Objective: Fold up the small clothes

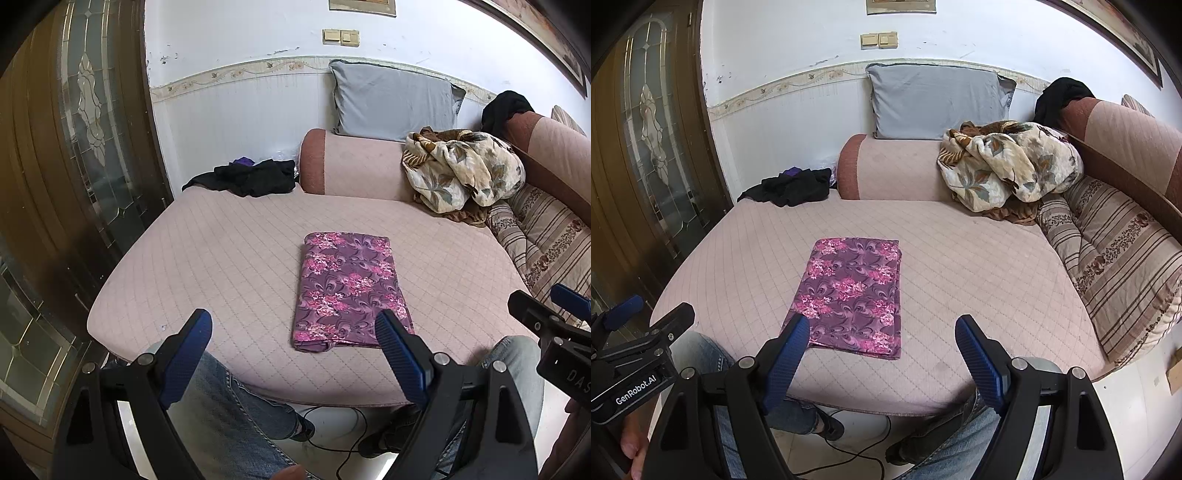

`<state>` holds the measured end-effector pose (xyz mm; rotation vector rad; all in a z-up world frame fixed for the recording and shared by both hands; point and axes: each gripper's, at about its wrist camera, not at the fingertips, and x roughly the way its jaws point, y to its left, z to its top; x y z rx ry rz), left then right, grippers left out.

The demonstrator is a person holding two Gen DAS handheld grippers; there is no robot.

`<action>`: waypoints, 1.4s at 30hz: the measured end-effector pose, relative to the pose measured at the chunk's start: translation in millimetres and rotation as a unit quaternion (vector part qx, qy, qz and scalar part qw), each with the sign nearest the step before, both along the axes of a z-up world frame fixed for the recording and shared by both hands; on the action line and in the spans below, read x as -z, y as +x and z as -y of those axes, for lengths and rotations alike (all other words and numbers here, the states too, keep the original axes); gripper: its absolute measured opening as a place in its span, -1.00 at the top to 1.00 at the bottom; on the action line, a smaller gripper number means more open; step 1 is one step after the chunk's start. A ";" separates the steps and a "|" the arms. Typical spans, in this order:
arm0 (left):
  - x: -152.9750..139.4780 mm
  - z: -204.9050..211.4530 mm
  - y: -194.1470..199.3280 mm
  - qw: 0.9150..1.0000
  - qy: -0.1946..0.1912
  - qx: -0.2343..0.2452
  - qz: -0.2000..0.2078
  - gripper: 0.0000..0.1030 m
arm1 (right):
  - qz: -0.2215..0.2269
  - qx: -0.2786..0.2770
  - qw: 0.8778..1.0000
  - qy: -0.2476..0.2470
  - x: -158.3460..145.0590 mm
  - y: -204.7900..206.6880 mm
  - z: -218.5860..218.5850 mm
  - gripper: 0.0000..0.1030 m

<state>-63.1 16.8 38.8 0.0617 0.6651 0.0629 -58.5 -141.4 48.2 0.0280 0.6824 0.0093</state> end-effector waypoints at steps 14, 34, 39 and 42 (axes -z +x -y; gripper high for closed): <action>6.2 -1.3 7.4 1.000 -0.002 -0.001 -0.010 -0.73 | -0.009 0.005 1.000 -0.004 1.5 8.5 -7.8 -0.67; 10.1 3.3 13.1 1.000 -0.002 -0.005 -0.014 -0.73 | -0.017 0.013 1.000 -0.007 9.6 14.1 -10.2 -0.68; 10.8 3.0 14.9 1.000 -0.003 -0.006 -0.015 -0.73 | -0.016 0.012 1.000 -0.009 9.9 15.2 -10.7 -0.68; 10.0 3.4 15.2 1.000 -0.004 -0.007 -0.016 -0.73 | -0.018 0.013 1.000 -0.009 10.8 16.3 -11.0 -0.68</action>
